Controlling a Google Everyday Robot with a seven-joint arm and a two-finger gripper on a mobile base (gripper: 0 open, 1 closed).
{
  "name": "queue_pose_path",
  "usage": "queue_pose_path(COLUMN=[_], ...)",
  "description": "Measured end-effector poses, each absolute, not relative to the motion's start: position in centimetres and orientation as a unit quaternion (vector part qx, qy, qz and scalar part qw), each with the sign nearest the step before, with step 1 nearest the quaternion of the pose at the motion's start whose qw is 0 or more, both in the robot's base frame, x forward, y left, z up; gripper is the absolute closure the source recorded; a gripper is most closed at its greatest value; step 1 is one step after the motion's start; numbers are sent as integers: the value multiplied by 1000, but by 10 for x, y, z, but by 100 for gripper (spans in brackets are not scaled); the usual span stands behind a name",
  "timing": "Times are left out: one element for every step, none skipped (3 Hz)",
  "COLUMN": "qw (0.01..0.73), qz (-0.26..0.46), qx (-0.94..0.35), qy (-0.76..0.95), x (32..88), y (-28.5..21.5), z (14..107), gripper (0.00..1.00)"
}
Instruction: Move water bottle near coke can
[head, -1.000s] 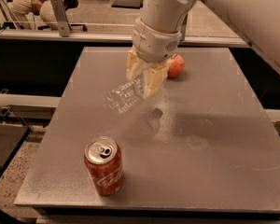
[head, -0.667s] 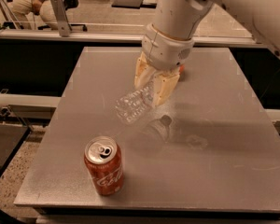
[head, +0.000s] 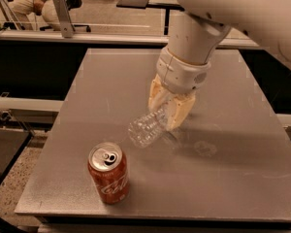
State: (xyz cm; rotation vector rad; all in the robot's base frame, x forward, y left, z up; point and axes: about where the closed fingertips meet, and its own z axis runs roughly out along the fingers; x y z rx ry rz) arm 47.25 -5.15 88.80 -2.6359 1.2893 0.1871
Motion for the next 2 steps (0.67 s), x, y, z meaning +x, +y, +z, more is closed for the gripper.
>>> queue_pose_path(qw=[100, 102], qz=[68, 70], qx=[-887, -884], qy=[446, 450], x=[466, 456], y=[-54, -53], z=[879, 873], gripper=[100, 85])
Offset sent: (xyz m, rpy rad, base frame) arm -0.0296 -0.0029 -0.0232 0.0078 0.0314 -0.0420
